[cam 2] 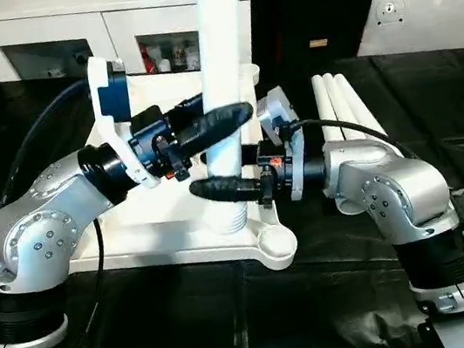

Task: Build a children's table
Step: Pick table leg

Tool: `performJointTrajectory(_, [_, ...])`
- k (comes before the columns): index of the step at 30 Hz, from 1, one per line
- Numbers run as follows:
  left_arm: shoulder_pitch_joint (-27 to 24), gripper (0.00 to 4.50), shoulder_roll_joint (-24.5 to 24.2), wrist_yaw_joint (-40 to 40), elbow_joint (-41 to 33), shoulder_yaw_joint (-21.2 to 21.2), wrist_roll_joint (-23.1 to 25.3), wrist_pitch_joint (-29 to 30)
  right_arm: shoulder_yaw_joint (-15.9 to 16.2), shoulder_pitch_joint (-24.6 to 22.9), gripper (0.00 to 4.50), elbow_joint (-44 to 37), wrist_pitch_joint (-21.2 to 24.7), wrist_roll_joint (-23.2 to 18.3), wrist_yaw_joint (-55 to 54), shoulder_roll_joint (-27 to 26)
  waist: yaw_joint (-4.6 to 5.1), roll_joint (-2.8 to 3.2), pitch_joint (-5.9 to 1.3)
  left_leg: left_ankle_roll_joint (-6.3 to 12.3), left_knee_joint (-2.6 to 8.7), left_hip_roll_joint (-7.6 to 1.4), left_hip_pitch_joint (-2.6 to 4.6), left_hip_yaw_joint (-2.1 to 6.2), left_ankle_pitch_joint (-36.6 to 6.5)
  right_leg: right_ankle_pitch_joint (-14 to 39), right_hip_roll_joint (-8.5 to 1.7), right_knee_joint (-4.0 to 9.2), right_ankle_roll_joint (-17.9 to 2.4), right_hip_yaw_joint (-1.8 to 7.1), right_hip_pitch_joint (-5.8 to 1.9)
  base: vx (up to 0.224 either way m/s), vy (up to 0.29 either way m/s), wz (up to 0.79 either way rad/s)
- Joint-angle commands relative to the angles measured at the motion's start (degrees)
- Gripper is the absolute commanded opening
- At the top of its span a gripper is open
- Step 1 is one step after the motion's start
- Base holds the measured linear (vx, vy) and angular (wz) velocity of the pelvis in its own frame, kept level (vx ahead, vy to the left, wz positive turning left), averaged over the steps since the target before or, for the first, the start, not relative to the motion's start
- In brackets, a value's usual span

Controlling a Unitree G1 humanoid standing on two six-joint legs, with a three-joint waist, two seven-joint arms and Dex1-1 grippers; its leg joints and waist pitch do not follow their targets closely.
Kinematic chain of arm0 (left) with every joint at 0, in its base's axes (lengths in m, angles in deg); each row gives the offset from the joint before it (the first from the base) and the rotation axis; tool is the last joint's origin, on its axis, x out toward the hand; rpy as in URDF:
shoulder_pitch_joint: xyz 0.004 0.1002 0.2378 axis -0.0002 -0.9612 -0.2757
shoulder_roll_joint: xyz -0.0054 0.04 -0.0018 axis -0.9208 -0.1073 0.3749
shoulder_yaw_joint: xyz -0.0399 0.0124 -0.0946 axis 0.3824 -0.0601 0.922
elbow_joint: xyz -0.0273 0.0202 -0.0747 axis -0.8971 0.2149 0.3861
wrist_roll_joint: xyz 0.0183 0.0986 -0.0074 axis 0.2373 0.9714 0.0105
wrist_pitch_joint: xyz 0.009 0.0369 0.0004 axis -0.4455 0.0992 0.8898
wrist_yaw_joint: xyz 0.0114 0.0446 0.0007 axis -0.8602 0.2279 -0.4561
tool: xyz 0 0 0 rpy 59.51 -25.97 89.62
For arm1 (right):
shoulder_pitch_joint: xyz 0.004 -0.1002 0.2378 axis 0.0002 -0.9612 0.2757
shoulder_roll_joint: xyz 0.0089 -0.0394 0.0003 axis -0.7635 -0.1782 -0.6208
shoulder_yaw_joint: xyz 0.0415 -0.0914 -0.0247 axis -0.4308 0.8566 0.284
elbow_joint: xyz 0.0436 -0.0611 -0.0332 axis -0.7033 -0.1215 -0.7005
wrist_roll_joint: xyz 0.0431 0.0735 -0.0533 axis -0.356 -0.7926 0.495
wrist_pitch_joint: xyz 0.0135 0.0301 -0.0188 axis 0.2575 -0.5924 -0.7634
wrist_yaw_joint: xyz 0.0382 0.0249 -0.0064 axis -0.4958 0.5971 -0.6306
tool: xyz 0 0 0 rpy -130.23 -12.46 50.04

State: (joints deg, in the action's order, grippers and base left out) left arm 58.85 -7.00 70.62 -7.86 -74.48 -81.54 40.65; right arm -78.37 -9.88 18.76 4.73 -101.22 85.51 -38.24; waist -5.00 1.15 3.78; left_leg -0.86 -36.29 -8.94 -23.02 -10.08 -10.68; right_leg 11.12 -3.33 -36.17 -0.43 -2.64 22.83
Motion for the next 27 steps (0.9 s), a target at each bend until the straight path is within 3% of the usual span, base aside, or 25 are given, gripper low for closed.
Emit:
performJointTrajectory(1, [0.82, 1.85, -0.44, 0.73, -0.76, -0.32, 0.06, -0.25, 0.48, 0.64, 2.96, -1.36, 0.53, -0.68, 0.34, 0.17, 0.12, -1.10, -4.36, 0.85, 4.19, -3.83, 1.51, 1.30, -6.40, 12.74, -4.90, 4.46, -11.08, 2.69, -2.60, 0.000, 0.000, 0.00])
performJointTrajectory(12, [1.06, 1.85, -0.90, 1.63, -0.10, -0.64, 0.61, -0.98, 1.19, -0.11, 2.06, -2.01, 0.91, -0.65, 1.04, 0.17, 0.11, -1.05, -4.35, 0.56, 4.21, -3.81, 1.54, 1.31, -6.75, 12.82, -4.89, 4.47, -11.15, 2.70, -2.61, 0.000, 0.000, 0.00])
performJointTrajectory(20, [1.35, 1.85, -0.81, 0.26, -0.74, -1.00, 1.62, -0.74, 1.67, -0.70, 1.93, -2.15, -0.21, 0.05, 0.56, -0.17, 0.05, -0.77, -4.40, 0.43, 4.22, -3.82, 1.45, 1.40, -6.80, 12.24, -4.92, 4.38, -11.35, 2.67, -2.70, 0.000, 0.000, 0.00])
performJointTrajectory(22, [1.71, 2.41, 0.32, 0.14, -3.01, 0.15, -2.24, 1.50, 1.78, -1.30, 1.93, -2.27, -0.94, 0.49, -0.09, -0.78, 0.06, -0.72, -4.37, 0.12, 4.23, -3.85, 1.48, 1.35, -7.20, 12.28, -4.93, 4.39, -11.59, 2.70, -2.65, 0.000, 0.000, 0.00])
performJointTrajectory(26, [1.66, 2.64, 2.03, -0.99, -4.32, 1.61, -6.46, 3.61, 1.83, -1.93, 1.91, -2.51, -1.43, 0.82, -0.88, -1.43, 0.04, -0.57, -4.43, 0.10, 4.19, -3.79, 1.45, 1.39, -7.13, 11.03, -4.85, 4.23, -12.35, 2.64, -2.68, 0.000, 0.000, 0.00])
performJointTrajectory(27, [1.64, 2.98, 3.13, -1.77, -4.66, 2.28, -8.60, 4.55, 1.84, -2.22, 1.91, -2.66, -1.57, 0.82, -1.27, -1.78, 0.03, -0.50, -4.45, 0.16, 4.15, -3.82, 1.40, 1.38, -7.17, 10.32, -4.85, 4.22, -12.76, 2.65, -2.74, 0.000, 0.000, 0.00])
